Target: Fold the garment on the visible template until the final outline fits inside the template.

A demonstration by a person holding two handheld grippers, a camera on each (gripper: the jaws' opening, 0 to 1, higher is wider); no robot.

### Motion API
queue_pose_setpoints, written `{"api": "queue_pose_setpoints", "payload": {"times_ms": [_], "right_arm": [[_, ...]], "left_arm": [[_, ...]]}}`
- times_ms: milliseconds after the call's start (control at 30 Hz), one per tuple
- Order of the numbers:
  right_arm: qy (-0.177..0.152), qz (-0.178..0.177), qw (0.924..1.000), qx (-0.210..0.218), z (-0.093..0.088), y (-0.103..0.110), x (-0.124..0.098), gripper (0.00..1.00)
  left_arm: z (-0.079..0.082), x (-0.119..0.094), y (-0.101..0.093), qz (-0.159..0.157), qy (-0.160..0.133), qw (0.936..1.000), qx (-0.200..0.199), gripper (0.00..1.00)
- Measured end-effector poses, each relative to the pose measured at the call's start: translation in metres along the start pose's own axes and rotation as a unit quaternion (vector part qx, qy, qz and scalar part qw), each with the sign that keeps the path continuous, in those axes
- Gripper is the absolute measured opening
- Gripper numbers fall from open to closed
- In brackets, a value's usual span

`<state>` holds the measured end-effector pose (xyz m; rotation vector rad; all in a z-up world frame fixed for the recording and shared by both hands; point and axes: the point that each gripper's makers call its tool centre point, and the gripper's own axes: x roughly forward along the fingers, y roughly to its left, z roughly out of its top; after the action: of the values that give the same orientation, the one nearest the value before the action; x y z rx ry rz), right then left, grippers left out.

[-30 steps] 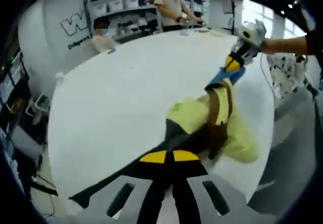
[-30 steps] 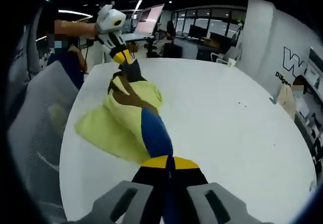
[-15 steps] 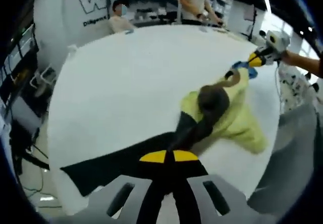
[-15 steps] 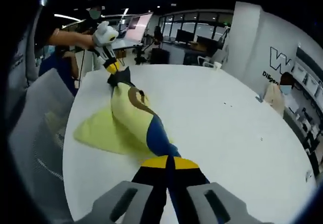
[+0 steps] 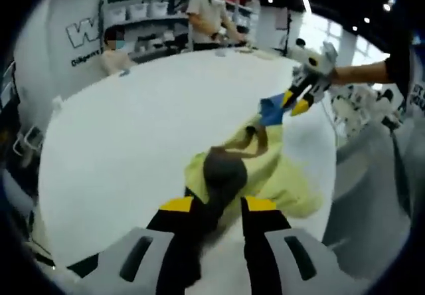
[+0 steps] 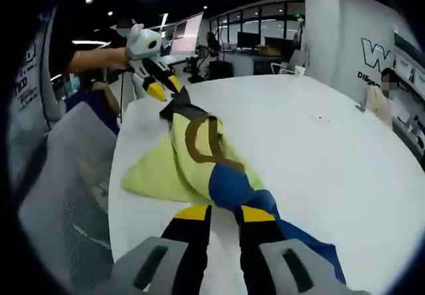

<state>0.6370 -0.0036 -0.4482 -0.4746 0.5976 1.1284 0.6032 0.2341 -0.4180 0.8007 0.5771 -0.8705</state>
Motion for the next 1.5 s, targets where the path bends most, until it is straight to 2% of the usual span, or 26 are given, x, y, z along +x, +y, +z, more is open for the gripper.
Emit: {"api": "queue_pose_setpoints", "payload": {"times_ms": [100,267,333,433,500,533,667,733,767,867,900,933,1067,1100,1167,1233,1333,1367,1400,1467,1500], "right_arm": [[0.006,0.010,0.9999,-0.003,0.000,0.002,0.005,0.17],[0.030,0.022,0.9991,-0.020,-0.005,0.005,0.014,0.16],[0.032,0.038,0.9986,-0.015,-0.008,0.008,0.017,0.15],[0.032,0.041,0.9985,-0.015,-0.006,0.013,0.014,0.12],[0.035,0.043,0.9983,-0.020,-0.008,0.016,0.013,0.12],[0.033,0.042,0.9984,-0.020,-0.008,0.017,0.012,0.12],[0.028,0.035,0.9989,-0.013,-0.009,0.019,0.010,0.13],[0.030,0.031,0.9990,-0.016,-0.010,0.019,0.008,0.13],[0.030,0.029,0.9990,-0.018,-0.009,0.020,0.007,0.14],[0.026,0.009,0.9991,-0.031,-0.003,0.016,-0.005,0.16],[0.019,-0.002,0.9992,-0.034,0.003,0.012,-0.012,0.17],[0.018,-0.004,0.9992,-0.035,0.004,0.011,-0.013,0.17],[0.004,-0.022,0.9991,-0.035,0.013,0.005,-0.026,0.16],[-0.001,-0.029,0.9990,-0.033,0.016,0.003,-0.031,0.15],[-0.006,-0.040,0.9987,-0.033,0.019,0.000,-0.035,0.13],[-0.007,-0.061,0.9975,-0.036,0.021,-0.007,-0.043,0.12],[-0.012,-0.074,0.9966,-0.032,0.022,-0.012,-0.053,0.00],[-0.018,-0.083,0.9960,-0.028,0.027,-0.009,-0.061,0.00],[-0.022,-0.087,0.9957,-0.023,0.026,-0.011,-0.064,0.00],[-0.024,-0.086,0.9958,-0.019,0.025,-0.009,-0.065,0.00],[-0.022,-0.078,0.9967,-0.011,0.019,-0.006,-0.062,0.00]], "left_arm": [[0.004,-0.003,0.002,0.013,-0.005,0.9998,0.012,0.27],[0.007,-0.007,-0.002,0.013,-0.010,0.9997,0.019,0.24],[0.007,-0.008,-0.002,0.013,-0.012,0.9997,0.017,0.23],[0.005,-0.008,-0.001,0.013,-0.010,0.9998,0.009,0.21],[0.002,-0.009,0.000,0.016,-0.005,0.9998,-0.009,0.20],[-0.002,-0.010,0.004,0.022,0.000,0.9992,-0.032,0.19],[-0.001,-0.010,0.005,0.022,-0.009,0.9972,-0.071,0.21],[0.002,-0.012,0.006,0.019,-0.019,0.9941,-0.105,0.20],[-0.002,-0.010,0.005,0.014,-0.017,0.9918,-0.126,0.19],[-0.011,-0.011,0.005,-0.001,-0.007,0.9812,-0.193,0.18],[-0.012,-0.012,0.005,-0.002,-0.007,0.9801,-0.199,0.18],[-0.014,-0.015,0.007,0.000,-0.005,0.9758,-0.218,0.18],[-0.014,-0.026,0.008,0.002,-0.007,0.9708,-0.240,0.16],[-0.021,-0.027,0.013,0.004,-0.010,0.9690,-0.247,0.15],[-0.023,-0.030,0.014,0.003,-0.012,0.9676,-0.252,0.13],[-0.021,-0.034,0.012,0.001,-0.008,0.9630,-0.269,0.10],[-0.024,-0.041,0.010,-0.002,-0.001,0.9590,-0.283,0.04],[-0.033,-0.044,0.011,-0.005,-0.005,0.9555,-0.295,0.02],[-0.043,-0.044,0.012,-0.001,0.000,0.9466,-0.322,0.00],[-0.054,-0.043,0.012,0.003,0.012,0.9452,-0.326,0.00],[-0.060,-0.040,0.011,0.010,0.021,0.9423,-0.334,0.00]]}}
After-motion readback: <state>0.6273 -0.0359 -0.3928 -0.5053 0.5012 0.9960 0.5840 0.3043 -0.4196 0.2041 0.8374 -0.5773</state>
